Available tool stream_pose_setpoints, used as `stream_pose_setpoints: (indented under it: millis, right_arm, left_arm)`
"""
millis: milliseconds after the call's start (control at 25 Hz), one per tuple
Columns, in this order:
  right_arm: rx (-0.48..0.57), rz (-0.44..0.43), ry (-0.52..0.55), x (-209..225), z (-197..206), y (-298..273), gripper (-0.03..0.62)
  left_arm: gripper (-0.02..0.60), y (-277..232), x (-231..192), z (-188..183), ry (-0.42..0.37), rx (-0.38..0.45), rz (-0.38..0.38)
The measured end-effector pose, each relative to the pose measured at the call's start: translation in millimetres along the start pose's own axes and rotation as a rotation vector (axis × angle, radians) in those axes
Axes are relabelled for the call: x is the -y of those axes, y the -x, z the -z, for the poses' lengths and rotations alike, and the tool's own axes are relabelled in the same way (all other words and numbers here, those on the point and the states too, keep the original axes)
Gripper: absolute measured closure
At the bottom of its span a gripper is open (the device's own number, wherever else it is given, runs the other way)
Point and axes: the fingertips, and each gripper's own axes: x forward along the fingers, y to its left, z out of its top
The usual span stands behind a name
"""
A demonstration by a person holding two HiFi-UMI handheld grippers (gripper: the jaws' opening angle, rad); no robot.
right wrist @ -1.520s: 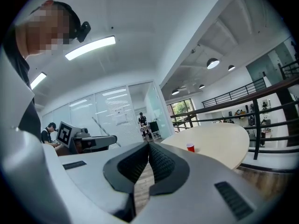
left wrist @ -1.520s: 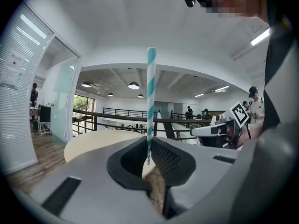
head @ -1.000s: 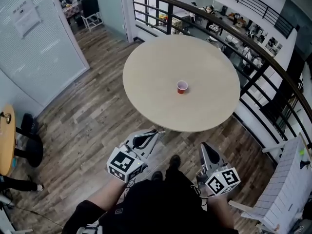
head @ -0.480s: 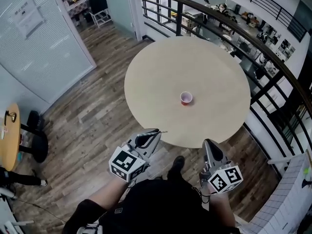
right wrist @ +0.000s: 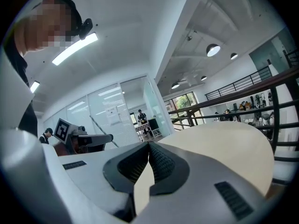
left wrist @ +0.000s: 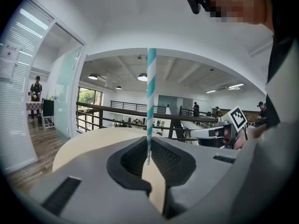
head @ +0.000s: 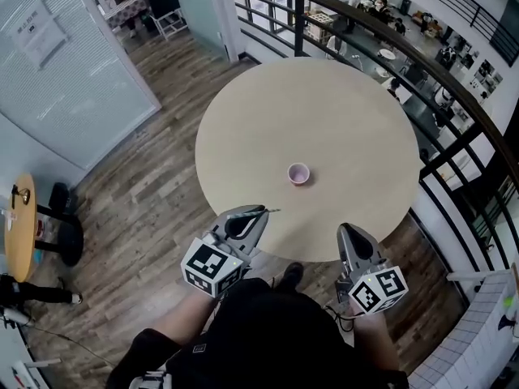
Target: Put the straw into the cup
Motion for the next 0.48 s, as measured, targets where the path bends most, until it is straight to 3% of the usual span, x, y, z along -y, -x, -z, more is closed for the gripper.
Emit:
stream_pose_setpoints:
  millis: [480]
  right_arm:
    - [-0.031,-0.008,-0.025,26.4,-1.3,-23.1,0.572]
  left_arm:
    - [0.552,-42.1,-18.8,-2.9,0.023,-0.01,-0.005]
